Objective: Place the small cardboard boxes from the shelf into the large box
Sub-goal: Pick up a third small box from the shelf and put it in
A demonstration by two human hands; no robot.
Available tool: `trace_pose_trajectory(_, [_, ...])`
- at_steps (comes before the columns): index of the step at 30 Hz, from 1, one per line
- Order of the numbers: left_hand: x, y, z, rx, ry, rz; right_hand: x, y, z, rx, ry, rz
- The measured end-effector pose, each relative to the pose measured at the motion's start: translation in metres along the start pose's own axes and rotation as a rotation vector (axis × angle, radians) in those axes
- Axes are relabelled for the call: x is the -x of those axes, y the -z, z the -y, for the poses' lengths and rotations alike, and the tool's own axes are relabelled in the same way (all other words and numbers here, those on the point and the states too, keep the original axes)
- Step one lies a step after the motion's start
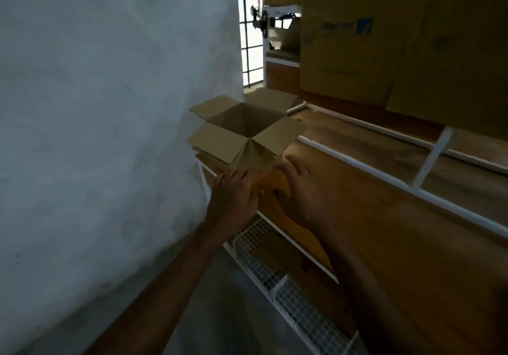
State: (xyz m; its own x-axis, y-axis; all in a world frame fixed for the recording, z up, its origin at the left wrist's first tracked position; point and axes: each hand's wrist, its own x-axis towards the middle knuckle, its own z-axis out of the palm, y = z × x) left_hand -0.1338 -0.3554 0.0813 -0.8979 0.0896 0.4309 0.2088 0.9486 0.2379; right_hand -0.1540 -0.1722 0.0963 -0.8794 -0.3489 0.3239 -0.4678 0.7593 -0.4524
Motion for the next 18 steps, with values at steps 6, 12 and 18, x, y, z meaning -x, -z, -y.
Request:
trace_pose_trajectory(6, [-0.092,-0.033,0.102,-0.030,0.065,0.034,-0.132,-0.048,-0.005,0.039,0.044,0.088])
trace_pose_trajectory(12, [-0.166,-0.075,0.188,0.029,-0.001,0.040,-0.234,-0.114,-0.019,0.124,0.035,0.167])
trace_pose_trajectory(18, [-0.243,-0.092,0.246,0.013,-0.046,0.179,-0.306,-0.168,-0.044,0.334,-0.070,0.234])
